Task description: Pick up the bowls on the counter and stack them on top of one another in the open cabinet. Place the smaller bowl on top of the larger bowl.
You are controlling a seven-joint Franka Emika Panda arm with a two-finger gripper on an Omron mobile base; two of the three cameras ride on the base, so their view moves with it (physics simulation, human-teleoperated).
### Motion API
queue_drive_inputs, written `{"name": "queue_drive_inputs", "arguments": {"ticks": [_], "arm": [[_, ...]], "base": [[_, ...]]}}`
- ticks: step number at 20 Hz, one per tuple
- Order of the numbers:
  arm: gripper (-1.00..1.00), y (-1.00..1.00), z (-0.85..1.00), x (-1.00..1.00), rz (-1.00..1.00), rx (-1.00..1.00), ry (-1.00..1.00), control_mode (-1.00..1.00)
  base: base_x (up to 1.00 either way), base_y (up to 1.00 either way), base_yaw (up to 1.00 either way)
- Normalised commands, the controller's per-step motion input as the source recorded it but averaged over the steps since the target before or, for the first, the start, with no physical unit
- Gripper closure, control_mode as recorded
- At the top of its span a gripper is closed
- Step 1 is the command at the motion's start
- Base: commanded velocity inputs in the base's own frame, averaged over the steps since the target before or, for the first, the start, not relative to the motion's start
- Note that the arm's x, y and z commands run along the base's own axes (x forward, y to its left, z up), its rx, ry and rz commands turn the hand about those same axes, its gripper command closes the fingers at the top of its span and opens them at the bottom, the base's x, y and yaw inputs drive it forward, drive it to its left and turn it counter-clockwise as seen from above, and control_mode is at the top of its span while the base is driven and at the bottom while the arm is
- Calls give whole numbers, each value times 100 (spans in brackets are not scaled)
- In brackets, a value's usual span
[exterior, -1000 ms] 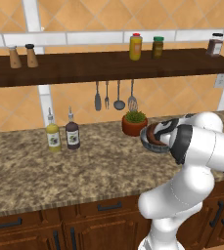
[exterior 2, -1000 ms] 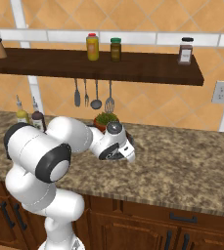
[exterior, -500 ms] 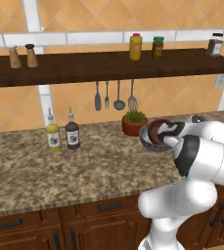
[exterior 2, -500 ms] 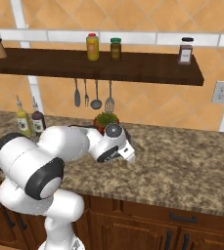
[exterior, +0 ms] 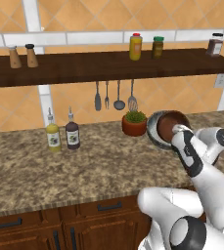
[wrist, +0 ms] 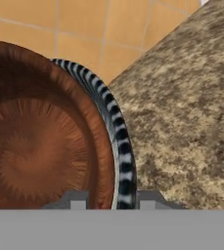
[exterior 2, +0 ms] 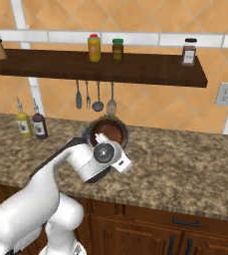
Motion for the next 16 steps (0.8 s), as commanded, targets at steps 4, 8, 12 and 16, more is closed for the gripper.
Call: {"name": "queue_drive_inputs", "arguments": {"ticks": [4,8,12,16], "arm": [[100,0,100,-56,0,-4,0,-100],[100,24,100,-46,5,-11,0,-100],[100,52,100,-28,3,-19,3,-100],[100,73,100,-27,6,-23,1,-100]], "base": [[0,0,0],[0,0,0],[0,0,0],[0,0,0]]}}
